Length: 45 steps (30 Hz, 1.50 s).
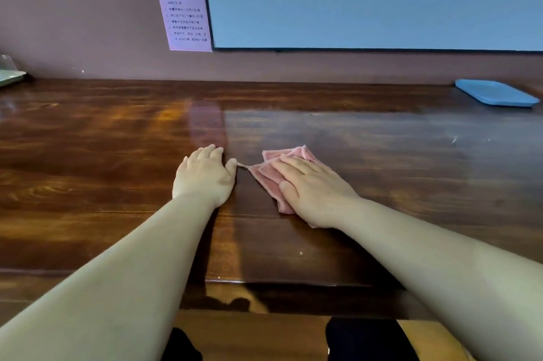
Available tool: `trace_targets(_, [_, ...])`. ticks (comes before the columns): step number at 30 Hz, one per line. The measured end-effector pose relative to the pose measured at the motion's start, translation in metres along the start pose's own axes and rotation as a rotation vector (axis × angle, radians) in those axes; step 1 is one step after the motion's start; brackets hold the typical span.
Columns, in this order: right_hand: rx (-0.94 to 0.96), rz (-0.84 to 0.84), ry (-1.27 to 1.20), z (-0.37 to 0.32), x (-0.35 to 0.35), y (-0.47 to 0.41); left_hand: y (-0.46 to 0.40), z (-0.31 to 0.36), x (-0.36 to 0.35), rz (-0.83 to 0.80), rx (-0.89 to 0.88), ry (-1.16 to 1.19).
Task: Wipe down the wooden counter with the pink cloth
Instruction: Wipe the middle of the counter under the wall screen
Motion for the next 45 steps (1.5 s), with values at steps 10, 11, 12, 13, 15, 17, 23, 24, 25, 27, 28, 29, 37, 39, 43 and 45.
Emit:
trace_targets(10, [-0.069,-0.037,0.025,0.007,0.002,0.012,0.001,-0.004,0.001,-0.028,0.017,-0.016])
trace_targets(11, [-0.056,-0.034,0.016,0.008,0.003,0.018,0.0,-0.004,0.001,-0.03,0.017,-0.017])
trace_targets(12, [-0.047,-0.026,0.017,0.011,0.004,0.019,0.0,-0.004,0.001,-0.031,0.018,-0.019])
trace_targets(13, [-0.043,-0.018,0.027,0.014,0.006,0.016,0.0,-0.004,0.001,-0.031,0.02,-0.02])
trace_targets(15, [-0.088,-0.012,0.054,0.018,0.01,0.003,0.001,-0.004,0.001,-0.031,0.021,-0.017])
trace_targets(17, [-0.154,-0.001,0.071,0.022,0.014,-0.006,0.001,-0.003,0.0,-0.027,0.019,-0.014])
trace_targets(23, [-0.093,-0.018,0.035,0.024,0.003,0.031,-0.001,-0.001,-0.001,-0.054,0.031,-0.03])
trace_targets(24, [-0.087,-0.018,0.03,0.026,0.003,0.033,-0.002,-0.001,0.0,-0.059,0.038,-0.035])
trace_targets(25, [-0.092,-0.017,0.037,0.031,0.004,0.03,-0.002,0.001,0.001,-0.062,0.05,-0.04])
trace_targets(27, [-0.158,-0.013,0.047,0.041,0.008,0.015,-0.005,0.006,0.003,-0.081,0.083,-0.073])
trace_targets(28, [-0.207,-0.007,0.052,0.045,0.011,0.008,-0.006,0.01,0.004,-0.096,0.102,-0.101])
trace_targets(29, [-0.241,-0.001,0.062,0.047,0.014,0.004,-0.007,0.016,0.004,-0.107,0.121,-0.122])
trace_targets(37, [-0.174,0.004,0.043,0.059,0.006,0.046,-0.003,0.091,-0.022,-0.061,-0.027,0.013])
trace_targets(39, [-0.242,0.011,0.055,0.072,0.011,0.038,-0.001,0.105,-0.028,-0.055,-0.03,0.024])
trace_targets(43, [-0.309,0.01,0.043,0.076,0.017,0.033,0.009,0.114,-0.038,-0.052,-0.022,0.022])
trace_targets(45, [-0.279,0.005,0.028,0.072,0.013,0.047,0.013,0.114,-0.038,-0.023,-0.052,0.004])
Point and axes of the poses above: each hand's wrist, its own y-axis away from the middle knuckle, its own x-axis out of the back of the hand, z = x × y, the point moved 3 cm from there along -y, towards the middle knuckle, and after that the axes turned 6 degrees about y, right-handed, at the moved point
